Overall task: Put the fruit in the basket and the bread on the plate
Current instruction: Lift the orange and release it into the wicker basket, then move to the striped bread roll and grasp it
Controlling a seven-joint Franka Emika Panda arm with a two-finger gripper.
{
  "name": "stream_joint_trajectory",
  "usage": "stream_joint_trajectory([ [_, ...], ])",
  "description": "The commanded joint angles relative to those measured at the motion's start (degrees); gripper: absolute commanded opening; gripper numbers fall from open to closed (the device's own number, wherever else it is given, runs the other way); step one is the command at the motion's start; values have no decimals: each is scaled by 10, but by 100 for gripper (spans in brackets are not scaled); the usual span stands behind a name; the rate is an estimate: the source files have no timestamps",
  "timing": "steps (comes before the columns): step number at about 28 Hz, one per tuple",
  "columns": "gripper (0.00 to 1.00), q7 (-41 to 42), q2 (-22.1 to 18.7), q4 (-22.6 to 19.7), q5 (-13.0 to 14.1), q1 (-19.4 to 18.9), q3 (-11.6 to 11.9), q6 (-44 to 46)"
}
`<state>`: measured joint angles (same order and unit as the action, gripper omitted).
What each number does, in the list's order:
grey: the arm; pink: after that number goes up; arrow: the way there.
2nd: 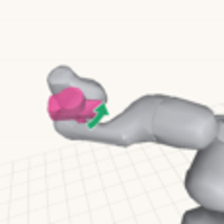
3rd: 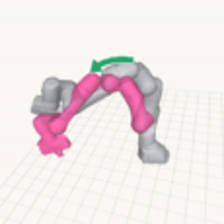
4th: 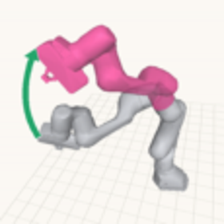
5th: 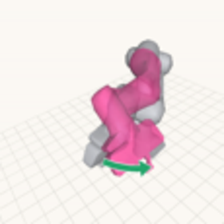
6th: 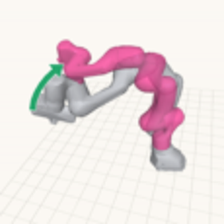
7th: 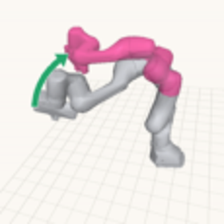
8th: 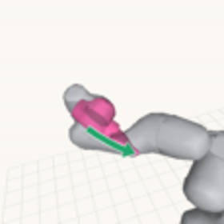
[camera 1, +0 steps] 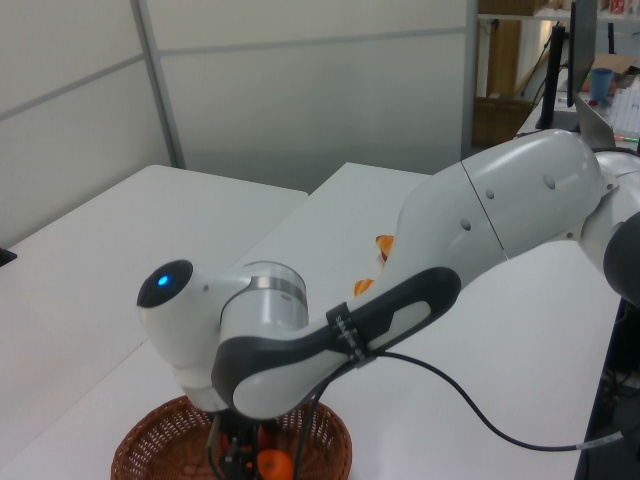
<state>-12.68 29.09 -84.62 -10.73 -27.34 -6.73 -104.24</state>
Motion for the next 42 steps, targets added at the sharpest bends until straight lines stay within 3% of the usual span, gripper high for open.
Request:
stream_joint_trajectory([
  [1, 100, 17, -38, -5, 0, 18, 7, 15],
  [7, 100, 19, -77, -4, 30, 90, 7, 42],
  [8, 100, 19, -83, -4, 32, 117, 7, 46],
  [18, 100, 61, -76, -4, 22, 295, 7, 45],
  [22, 100, 75, -76, -10, 20, 343, 8, 46],
  [25, 100, 84, -53, -9, 14, 361, 8, 46],
  [28, 100, 86, -20, -6, -31, 373, 8, 40],
  [30, 100, 86, -11, -7, -44, 379, 7, 26],
  [42, 100, 108, 18, -9, -54, 398, 8, -7],
])
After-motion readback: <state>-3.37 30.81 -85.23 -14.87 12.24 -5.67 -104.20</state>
